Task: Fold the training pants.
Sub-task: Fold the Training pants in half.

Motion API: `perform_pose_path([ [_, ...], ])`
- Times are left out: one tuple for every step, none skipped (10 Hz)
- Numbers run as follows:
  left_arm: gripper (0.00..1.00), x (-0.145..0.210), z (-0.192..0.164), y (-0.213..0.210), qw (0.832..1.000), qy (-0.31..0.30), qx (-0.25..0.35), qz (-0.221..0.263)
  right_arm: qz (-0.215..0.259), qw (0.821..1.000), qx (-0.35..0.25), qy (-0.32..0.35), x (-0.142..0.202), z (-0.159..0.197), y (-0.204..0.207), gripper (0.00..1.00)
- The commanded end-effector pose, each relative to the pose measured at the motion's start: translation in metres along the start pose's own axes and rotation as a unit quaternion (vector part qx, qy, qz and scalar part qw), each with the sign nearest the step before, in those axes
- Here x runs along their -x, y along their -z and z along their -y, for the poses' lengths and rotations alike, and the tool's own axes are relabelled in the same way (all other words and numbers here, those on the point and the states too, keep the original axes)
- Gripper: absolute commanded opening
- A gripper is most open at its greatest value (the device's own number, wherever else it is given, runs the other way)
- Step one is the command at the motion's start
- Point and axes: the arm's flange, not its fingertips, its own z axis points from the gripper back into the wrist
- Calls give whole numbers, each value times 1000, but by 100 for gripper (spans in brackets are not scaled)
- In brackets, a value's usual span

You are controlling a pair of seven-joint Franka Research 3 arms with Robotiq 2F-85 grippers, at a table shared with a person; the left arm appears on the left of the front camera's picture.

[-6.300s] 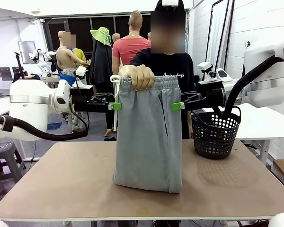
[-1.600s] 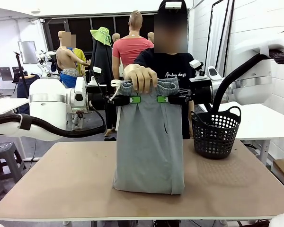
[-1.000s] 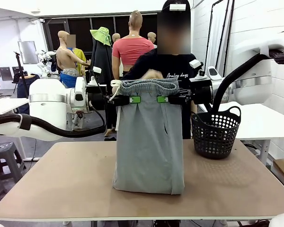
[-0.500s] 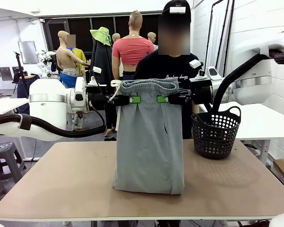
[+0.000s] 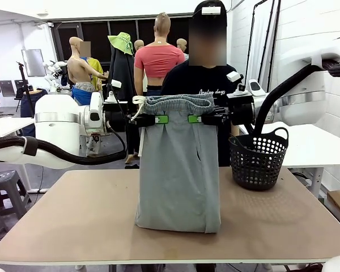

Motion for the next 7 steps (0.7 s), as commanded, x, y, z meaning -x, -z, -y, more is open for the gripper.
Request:
perform_pose_path([
  [0, -2, 1, 1, 1000, -3, 2, 7, 17, 1000, -1, 6, -2, -2, 0, 0],
  [0, -2, 1, 1, 1000, -3, 2, 7, 17, 1000, -1, 6, -2, -2, 0, 0],
  [0, -2, 1, 1, 1000, -3, 2, 7, 17, 1000, -1, 6, -2, -2, 0, 0],
  [0, -2, 1, 1, 1000, -3, 2, 7, 17, 1000, -1, 6, -2, -2, 0, 0],
  [0, -2, 1, 1, 1000, -3, 2, 7, 17, 1000, -1, 6, -2, -2, 0, 0],
  [0, -2, 1, 1, 1000, -3, 2, 7, 17, 1000, -1, 6, -2, -2, 0, 0],
  [0, -2, 1, 1, 1000, -3, 2, 7, 17, 1000, -1, 6, -2, -2, 0, 0],
])
